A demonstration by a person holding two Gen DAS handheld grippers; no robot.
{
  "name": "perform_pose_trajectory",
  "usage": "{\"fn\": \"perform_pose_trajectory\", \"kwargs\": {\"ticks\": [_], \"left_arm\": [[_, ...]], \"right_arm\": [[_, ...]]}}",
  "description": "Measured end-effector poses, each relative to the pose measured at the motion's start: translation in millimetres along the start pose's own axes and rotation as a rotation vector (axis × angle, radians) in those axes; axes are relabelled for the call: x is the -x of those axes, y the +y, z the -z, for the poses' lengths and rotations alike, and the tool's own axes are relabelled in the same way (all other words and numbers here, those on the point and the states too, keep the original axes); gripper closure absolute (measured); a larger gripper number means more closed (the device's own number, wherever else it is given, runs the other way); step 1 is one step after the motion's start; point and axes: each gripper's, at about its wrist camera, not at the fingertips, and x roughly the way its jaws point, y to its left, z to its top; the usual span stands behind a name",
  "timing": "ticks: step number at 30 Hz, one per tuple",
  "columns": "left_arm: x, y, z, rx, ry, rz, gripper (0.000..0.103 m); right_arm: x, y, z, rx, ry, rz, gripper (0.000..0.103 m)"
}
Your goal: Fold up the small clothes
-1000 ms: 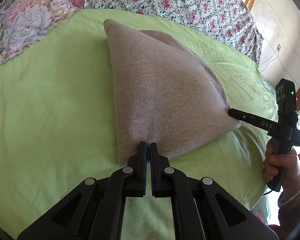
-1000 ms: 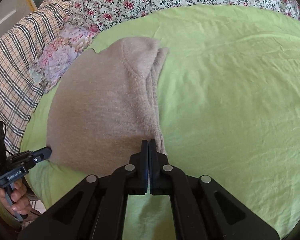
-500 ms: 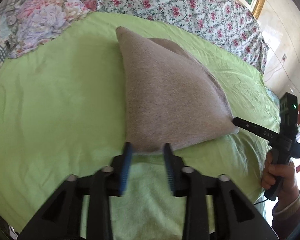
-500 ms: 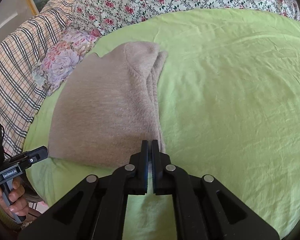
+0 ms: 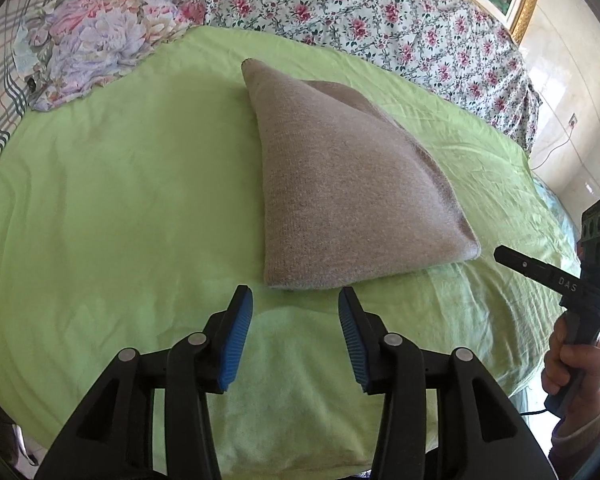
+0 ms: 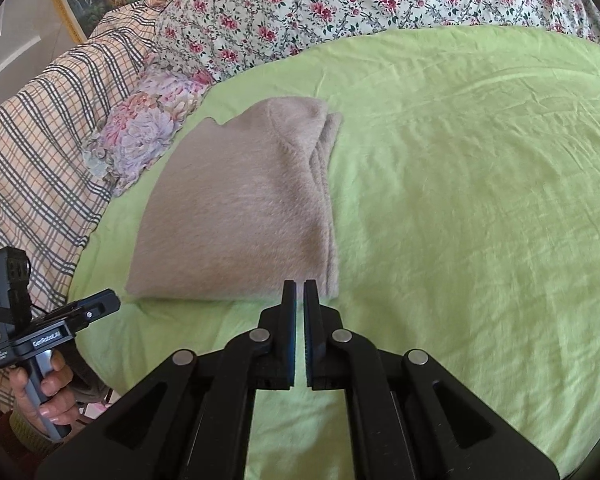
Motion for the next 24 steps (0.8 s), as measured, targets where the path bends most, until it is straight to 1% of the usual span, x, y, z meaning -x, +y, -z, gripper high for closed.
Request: {"fn": "perform_pose_trajectory", "kwargs": {"ticks": [3, 5, 6, 7, 8, 9, 10, 11, 12, 14, 18, 21, 24], "left_arm": [[4.8, -4.9, 1.6, -0.019, -0.007, -0.006, 0.05], [7.6, -8.2, 3.0, -0.028, -0.009, -0.016, 0.042], [8.2, -8.2, 2.3, -0.032, -0.01, -0.016, 0.039], [8.7, -8.4, 2.4, -0.036, -0.007, -0.018, 0.034], [9.7, -9.3, 3.6, -0.036, -0.006, -0.024, 0.03], [9.9, -7.5, 3.4, -0.039, -0.007, -0.024, 0.03], [10.0, -7.3, 3.6, -0.04, -0.006, -0.026, 0.03], [10.2, -7.4, 4.3, -0.041, -0.004, -0.028, 0.03], [10.3, -7.4, 4.9, -0.043, -0.002, -0.033, 0.03], [10.3, -6.8, 5.3, -0.046, 0.0, -0.041, 0.029], [9.5, -5.8, 4.4, -0.048, 0.005, -0.054, 0.028], [11.5, -4.8, 3.2, -0.045, -0.006, -0.092, 0.028], [13.3, -2.1, 0.8, -0.035, -0.013, -0.11, 0.027]], "right_arm": [[3.2, 5.0, 5.3, 0.009, 0.013, 0.008, 0.099], [4.3, 8.6, 8.9, 0.021, 0.024, 0.007, 0.099], [4.7, 10.0, 11.6, 0.024, 0.03, 0.002, 0.098], [5.2, 10.3, 13.4, 0.021, 0.033, -0.001, 0.097], [5.8, 10.5, 15.3, 0.016, 0.036, -0.006, 0.091], [6.3, 11.0, 16.6, 0.015, 0.035, -0.006, 0.073], [7.4, 12.2, 18.1, 0.017, 0.029, -0.006, 0.062], [9.1, 13.7, 19.4, 0.024, 0.018, -0.003, 0.046], [10.5, 15.8, 20.0, 0.033, 0.009, 0.001, 0.044], [10.6, 18.3, 19.9, 0.046, 0.011, 0.011, 0.044], [10.0, 19.4, 18.4, 0.051, 0.012, 0.001, 0.044], [7.8, 22.7, 18.4, 0.063, 0.017, 0.002, 0.041], [6.3, 25.8, 19.0, 0.07, 0.02, -0.001, 0.038]]}}
